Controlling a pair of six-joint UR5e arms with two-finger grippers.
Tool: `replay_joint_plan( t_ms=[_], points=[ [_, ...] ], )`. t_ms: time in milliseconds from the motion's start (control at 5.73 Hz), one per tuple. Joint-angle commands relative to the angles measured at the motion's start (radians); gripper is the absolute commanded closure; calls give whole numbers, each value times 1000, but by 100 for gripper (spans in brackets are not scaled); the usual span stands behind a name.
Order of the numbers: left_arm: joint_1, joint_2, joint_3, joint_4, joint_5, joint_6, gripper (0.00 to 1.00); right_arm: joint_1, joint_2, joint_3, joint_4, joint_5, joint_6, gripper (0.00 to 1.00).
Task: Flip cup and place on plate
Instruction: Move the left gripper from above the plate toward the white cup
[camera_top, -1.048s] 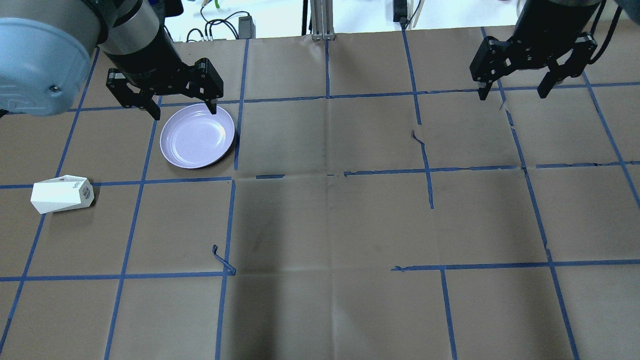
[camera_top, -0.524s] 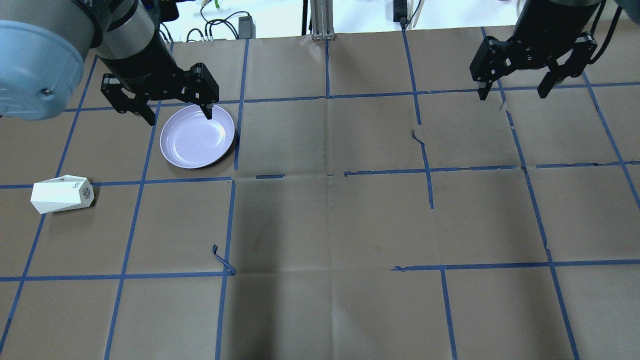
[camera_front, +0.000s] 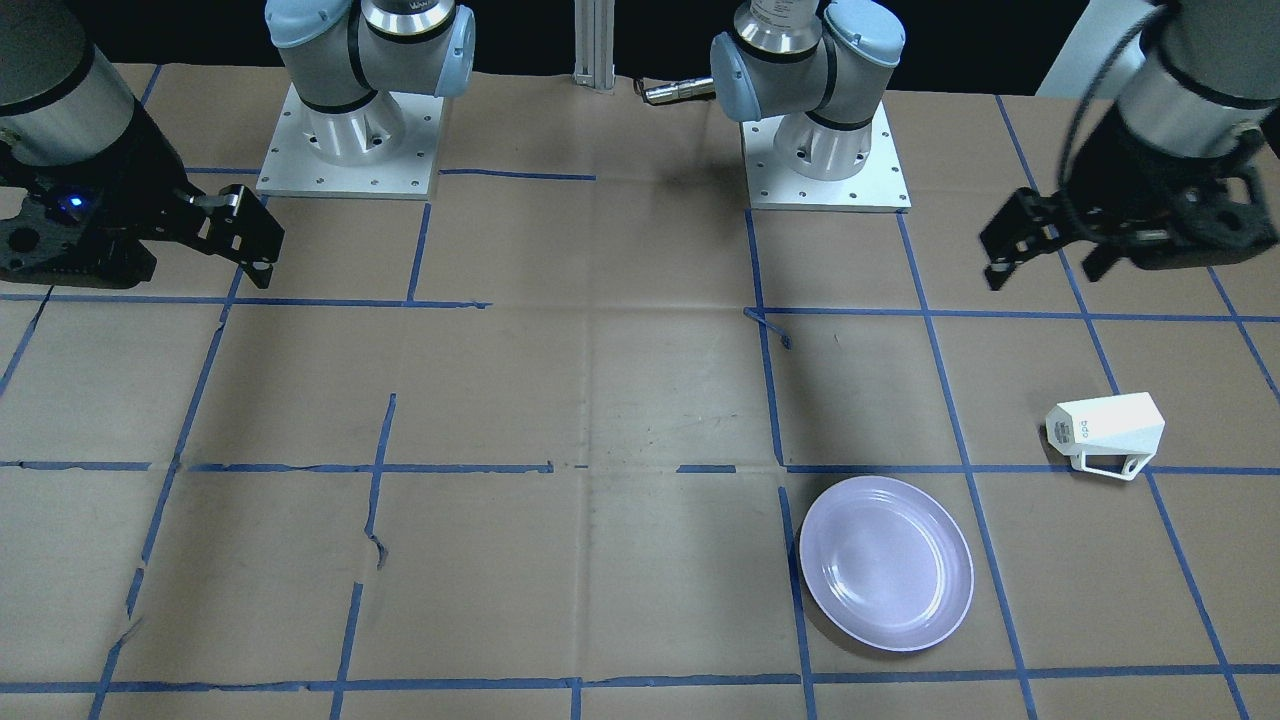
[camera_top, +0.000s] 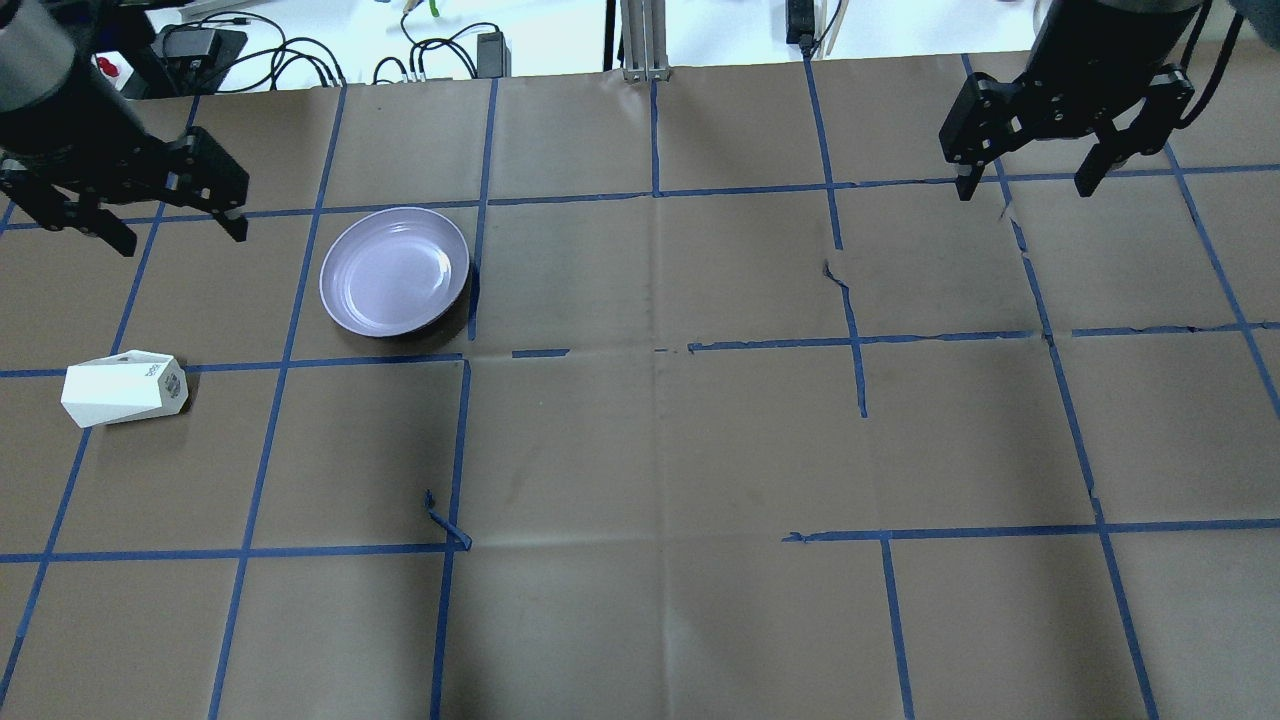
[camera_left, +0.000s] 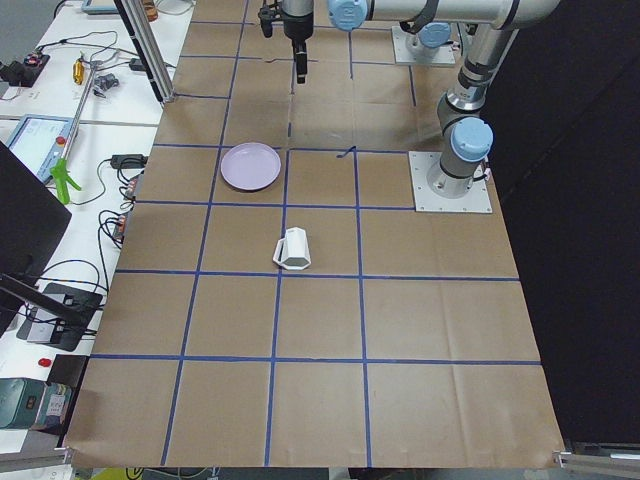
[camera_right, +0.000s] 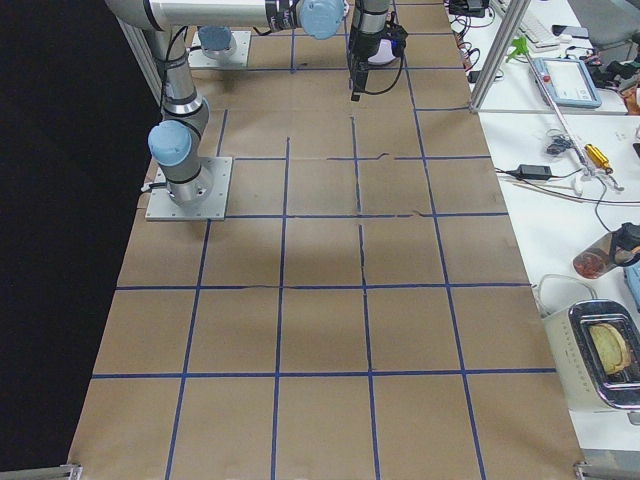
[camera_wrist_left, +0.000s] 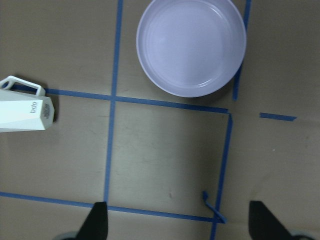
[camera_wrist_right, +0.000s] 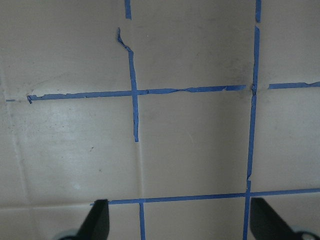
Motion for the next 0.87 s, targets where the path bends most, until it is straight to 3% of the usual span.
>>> replay_joint_plan(
  t_ms=[0, 349, 524, 698],
  points=[
    [315, -50, 27, 13, -6, 438, 1, 0, 0, 0, 0, 0, 0, 0],
    [516, -186, 116, 80, -9, 707, 1, 0, 0, 0, 0, 0, 0, 0],
    [563, -254, 184, 76, -15, 748, 1, 0, 0, 0, 0, 0, 0, 0],
    [566, -265, 185, 71, -18, 751, 1, 0, 0, 0, 0, 0, 0, 0]
  ],
)
